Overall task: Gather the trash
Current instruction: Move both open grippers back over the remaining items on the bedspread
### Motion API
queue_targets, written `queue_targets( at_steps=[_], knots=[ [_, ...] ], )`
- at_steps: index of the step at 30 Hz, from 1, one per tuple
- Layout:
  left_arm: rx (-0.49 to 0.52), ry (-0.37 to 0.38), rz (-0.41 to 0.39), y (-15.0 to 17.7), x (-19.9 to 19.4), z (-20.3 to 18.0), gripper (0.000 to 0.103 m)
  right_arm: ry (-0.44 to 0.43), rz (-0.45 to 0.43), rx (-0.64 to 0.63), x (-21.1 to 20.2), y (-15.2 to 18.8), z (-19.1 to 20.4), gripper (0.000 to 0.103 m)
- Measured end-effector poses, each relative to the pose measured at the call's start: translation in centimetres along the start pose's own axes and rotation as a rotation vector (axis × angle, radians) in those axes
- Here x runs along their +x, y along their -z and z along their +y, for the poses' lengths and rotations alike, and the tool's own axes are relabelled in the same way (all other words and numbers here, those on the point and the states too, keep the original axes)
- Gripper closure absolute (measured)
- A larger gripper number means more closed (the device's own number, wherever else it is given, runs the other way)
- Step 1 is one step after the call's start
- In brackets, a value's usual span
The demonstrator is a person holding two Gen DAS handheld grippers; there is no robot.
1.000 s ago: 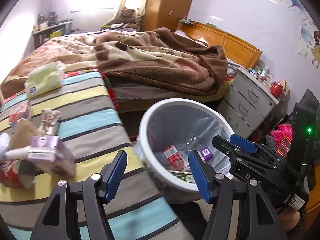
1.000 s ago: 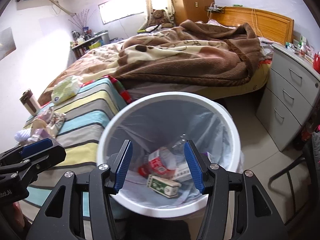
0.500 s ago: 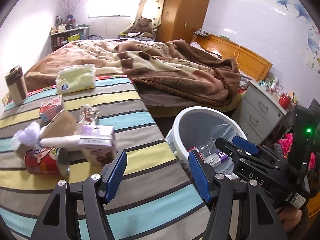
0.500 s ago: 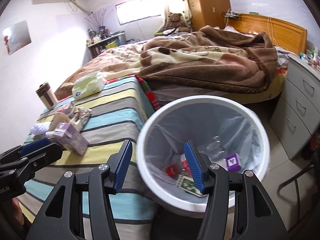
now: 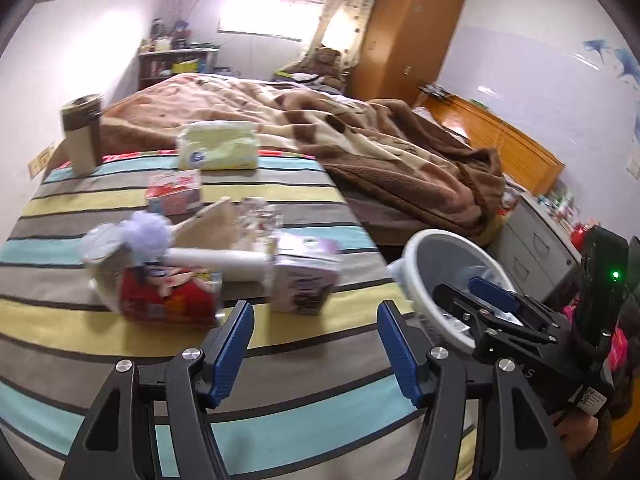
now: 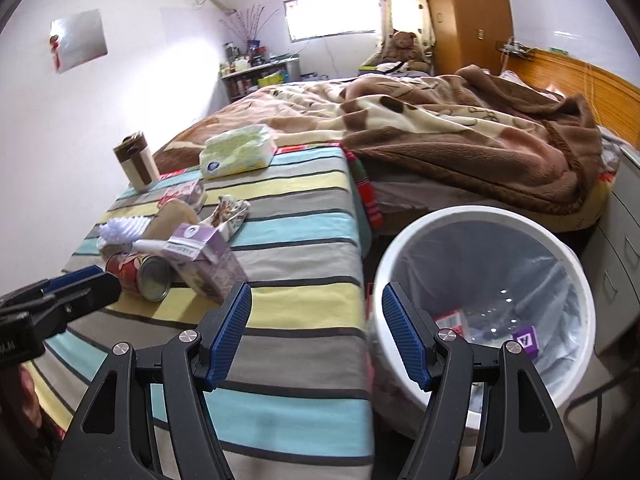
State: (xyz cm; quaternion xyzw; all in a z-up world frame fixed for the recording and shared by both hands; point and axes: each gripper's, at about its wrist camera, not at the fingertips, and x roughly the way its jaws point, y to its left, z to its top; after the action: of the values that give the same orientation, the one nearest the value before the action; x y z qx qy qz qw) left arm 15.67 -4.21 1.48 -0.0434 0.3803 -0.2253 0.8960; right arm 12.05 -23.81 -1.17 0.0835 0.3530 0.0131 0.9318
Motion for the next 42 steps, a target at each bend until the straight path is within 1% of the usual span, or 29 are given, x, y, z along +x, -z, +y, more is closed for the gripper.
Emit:
queue_targets(
  at_steps=[4, 7, 11, 14, 15, 16, 19, 24, 27, 32, 35, 42],
  knots=[
    [-0.03, -0.032, -0.01, 0.2, -0.5, 2.3, 0.039, -0.03, 0.009, -0.036, 0.6, -0.2, 1.3, 0.034],
    [-0.062, -0.047, -0.009, 0.2, -0.7, 4.1, 0.039, -0.058, 0.02, -0.072, 1.3, -0.4, 2.4, 0.034],
    [-0.092, -0.085, -0.005, 0.2, -0.9, 6.5, 0.039, -0.089, 0.042, -0.106, 2.2, -0.5, 3.8, 0.034],
    [-0.137, -0.103, -0.008, 0.3, -1.1, 8.4, 0.039, -0.116, 0.053, -0.119, 2.8, -0.6, 4.5, 0.03],
    [-0.154, -0.111, -0.011, 0.3, -1.2, 9.1, 0.039, -0.119, 0.055, -0.123, 2.9, -0.6, 4.8, 0.026],
    [-0.162, -0.125, -0.014, 0.2, -1.3, 9.6, 0.039, -0.123, 0.053, -0.13, 3.0, -0.6, 5.0, 0.025],
    [-0.166, -0.144, -0.013, 0.1, -1.2, 10.7, 0.039, -0.13, 0.057, -0.149, 3.4, -0.8, 5.5, 0.024],
    [-0.21, -0.162, -0.013, -0.4, -0.8, 13.3, 0.039, -0.136, 0.073, -0.174, 4.5, -1.1, 6.0, 0.024],
    [-0.204, -0.167, -0.014, -1.0, -0.2, 14.3, 0.039, -0.153, 0.086, -0.184, 5.1, -1.3, 6.4, 0.024],
    [-0.181, -0.195, 0.001, -2.0, 1.3, 15.4, 0.039, -0.164, 0.089, -0.208, 5.7, -1.4, 7.2, 0.024],
    [-0.186, -0.197, 0.032, -2.3, 2.5, 16.2, 0.039, -0.16, 0.096, -0.224, 6.2, -1.4, 7.5, 0.024],
    [-0.177, -0.21, 0.055, -3.1, 4.4, 17.0, 0.039, -0.151, 0.11, -0.226, 7.3, -1.7, 7.6, 0.024]
  ],
)
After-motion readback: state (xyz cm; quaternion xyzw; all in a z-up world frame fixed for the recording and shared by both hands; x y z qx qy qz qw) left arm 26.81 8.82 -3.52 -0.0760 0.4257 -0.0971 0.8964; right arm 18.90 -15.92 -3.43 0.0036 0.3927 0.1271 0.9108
